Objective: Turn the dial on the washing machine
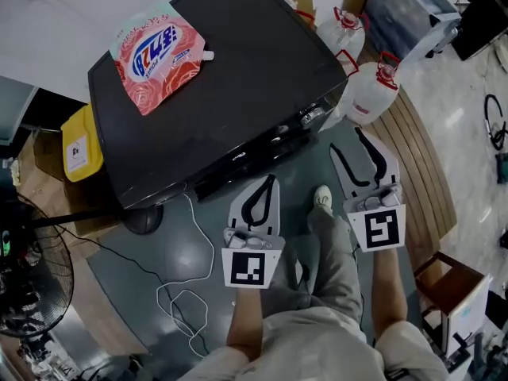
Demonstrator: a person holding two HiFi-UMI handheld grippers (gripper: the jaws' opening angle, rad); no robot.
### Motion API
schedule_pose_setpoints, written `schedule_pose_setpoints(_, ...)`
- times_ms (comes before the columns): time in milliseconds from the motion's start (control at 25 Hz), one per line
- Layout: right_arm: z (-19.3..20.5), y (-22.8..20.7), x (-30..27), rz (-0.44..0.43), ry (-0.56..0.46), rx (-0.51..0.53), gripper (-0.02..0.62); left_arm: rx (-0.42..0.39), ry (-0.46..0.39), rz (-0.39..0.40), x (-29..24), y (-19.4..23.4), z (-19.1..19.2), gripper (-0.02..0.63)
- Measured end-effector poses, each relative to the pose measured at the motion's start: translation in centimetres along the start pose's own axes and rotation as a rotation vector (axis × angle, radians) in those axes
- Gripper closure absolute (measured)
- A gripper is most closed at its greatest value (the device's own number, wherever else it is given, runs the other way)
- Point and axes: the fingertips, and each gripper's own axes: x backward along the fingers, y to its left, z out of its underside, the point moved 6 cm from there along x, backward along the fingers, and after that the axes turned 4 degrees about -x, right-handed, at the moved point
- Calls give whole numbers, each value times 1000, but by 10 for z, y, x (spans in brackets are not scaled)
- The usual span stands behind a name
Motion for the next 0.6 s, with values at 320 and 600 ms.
schedule_pose_setpoints(320, 44, 6, -14, -36, -55, -20, 380, -22, -10, 5, -15, -6, 61, 592)
schedule_pose_setpoints(600, 73, 11, -25, -41, -94, 63, 374, -33, -37, 38, -23, -8, 98, 592)
